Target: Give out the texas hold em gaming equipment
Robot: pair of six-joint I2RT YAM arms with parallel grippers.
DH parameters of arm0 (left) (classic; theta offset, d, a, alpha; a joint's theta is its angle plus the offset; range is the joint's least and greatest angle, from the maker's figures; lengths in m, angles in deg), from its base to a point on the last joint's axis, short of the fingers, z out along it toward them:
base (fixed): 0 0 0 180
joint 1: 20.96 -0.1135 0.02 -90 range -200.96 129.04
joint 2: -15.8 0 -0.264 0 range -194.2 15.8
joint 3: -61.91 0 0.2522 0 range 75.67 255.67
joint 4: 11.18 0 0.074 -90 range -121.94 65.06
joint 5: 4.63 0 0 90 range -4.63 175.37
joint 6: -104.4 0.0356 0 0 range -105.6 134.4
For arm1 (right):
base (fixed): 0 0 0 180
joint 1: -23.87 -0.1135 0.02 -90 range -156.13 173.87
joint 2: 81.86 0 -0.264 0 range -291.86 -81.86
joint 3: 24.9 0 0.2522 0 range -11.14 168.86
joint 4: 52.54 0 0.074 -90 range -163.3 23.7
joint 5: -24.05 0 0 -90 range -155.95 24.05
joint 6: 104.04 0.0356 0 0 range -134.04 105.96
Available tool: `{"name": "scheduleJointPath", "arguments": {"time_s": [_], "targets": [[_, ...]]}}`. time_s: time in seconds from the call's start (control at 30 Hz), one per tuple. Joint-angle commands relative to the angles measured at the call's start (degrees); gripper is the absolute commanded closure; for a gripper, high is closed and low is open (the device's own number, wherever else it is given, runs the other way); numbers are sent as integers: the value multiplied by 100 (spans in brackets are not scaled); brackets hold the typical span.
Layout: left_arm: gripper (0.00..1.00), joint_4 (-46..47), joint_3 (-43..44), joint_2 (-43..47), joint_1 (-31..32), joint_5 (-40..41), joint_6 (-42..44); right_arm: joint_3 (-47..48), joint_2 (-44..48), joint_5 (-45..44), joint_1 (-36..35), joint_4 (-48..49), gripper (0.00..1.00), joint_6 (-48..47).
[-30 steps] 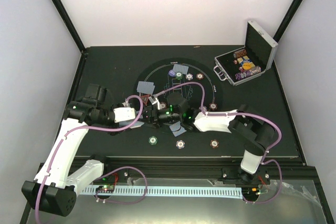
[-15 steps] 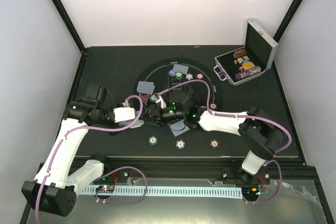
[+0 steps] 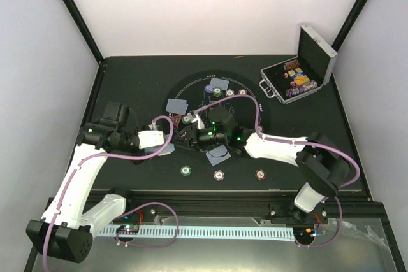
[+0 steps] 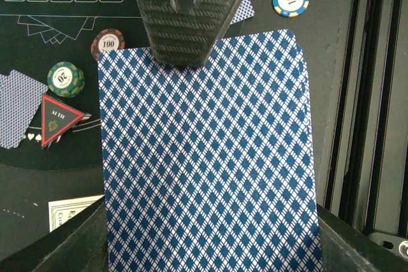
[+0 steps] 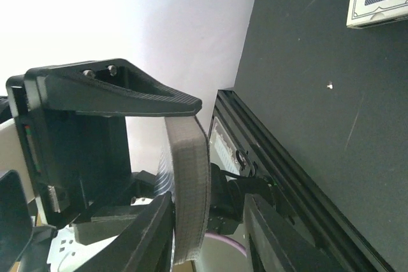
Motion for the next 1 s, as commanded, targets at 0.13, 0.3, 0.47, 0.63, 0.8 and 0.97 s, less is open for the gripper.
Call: {"name": "scheduleJointPath", "arguments": {"time_s": [0.13,0.3,0.47,0.63,0.8,0.97], "targets": [[98,4,142,123,0,-159,120,336,425,-59,81,-880,66,-362],[98,6,132,131,0,-155,120,336,342,-56,-3,-862,43,-357],[99,6,138,124,0,-170,114,621,62,-15,-206,-799,37,-316],[99,-11,178,99,0,-176,109,967,-400,12,-407,-738,37,-258],[98,-21,183,98,4,-188,114,1140,-691,41,-485,-695,37,-208],[99,-29,179,111,5,-185,114,990,-782,2,-385,-627,41,-159]]}}
